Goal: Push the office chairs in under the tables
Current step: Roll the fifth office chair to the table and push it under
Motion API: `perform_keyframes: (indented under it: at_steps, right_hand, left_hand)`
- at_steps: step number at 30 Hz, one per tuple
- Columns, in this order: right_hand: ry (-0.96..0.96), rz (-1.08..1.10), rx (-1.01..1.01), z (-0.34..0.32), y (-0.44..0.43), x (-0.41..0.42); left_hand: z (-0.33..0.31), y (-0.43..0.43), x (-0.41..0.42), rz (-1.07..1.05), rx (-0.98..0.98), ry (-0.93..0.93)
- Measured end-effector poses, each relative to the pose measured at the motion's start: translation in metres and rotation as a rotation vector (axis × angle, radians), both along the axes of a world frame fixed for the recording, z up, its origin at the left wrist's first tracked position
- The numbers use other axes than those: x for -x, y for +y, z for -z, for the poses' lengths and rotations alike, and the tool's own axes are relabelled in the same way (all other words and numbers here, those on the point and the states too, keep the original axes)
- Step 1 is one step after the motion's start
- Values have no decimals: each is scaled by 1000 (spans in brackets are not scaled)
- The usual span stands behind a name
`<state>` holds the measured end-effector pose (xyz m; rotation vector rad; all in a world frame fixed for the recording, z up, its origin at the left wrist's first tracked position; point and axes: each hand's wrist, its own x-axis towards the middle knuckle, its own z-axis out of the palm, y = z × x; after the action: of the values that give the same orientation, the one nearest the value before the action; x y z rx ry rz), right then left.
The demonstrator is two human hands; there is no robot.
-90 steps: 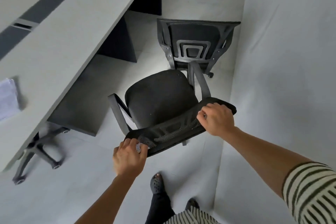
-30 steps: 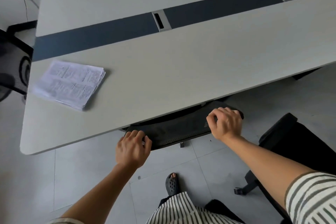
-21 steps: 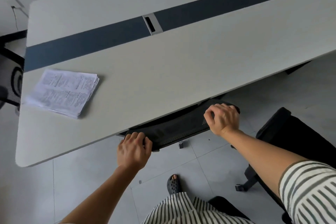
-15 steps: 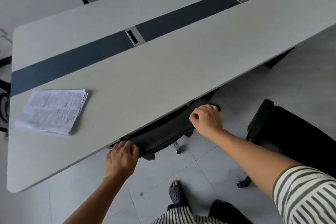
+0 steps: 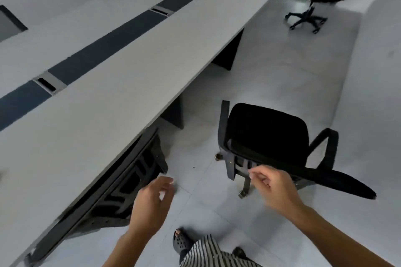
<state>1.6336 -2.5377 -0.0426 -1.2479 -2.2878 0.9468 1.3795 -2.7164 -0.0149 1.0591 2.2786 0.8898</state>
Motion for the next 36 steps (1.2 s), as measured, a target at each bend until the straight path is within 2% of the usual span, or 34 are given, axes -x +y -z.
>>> perform_keyframes:
  at_steps: [3,8,12,17,19,24,36]
  right_hand:
    - [3,152,-119,-3,11,-59]
    - [-213,380,-238,16,48,-125]
    - [-414,438,-115,46,82,-151]
    - [-585,479,-42,58,111,-156]
    - [-609,481,-58,63,118,-158]
    - [-566,475,-188,75,160,-158]
    - [-509,364,-279,87,361,-151]
  left_hand:
    - [8,49,-48,208,-20,38]
    - [27,126,-95,419,-10,194]
    - [42,187,-110,537,47,323]
    - [69,260,-113,658,321,419]
    - [73,276,-115,664,395,434]
    - [80,301,-118,612,317,467]
    - [88,453,-128,463,368,476]
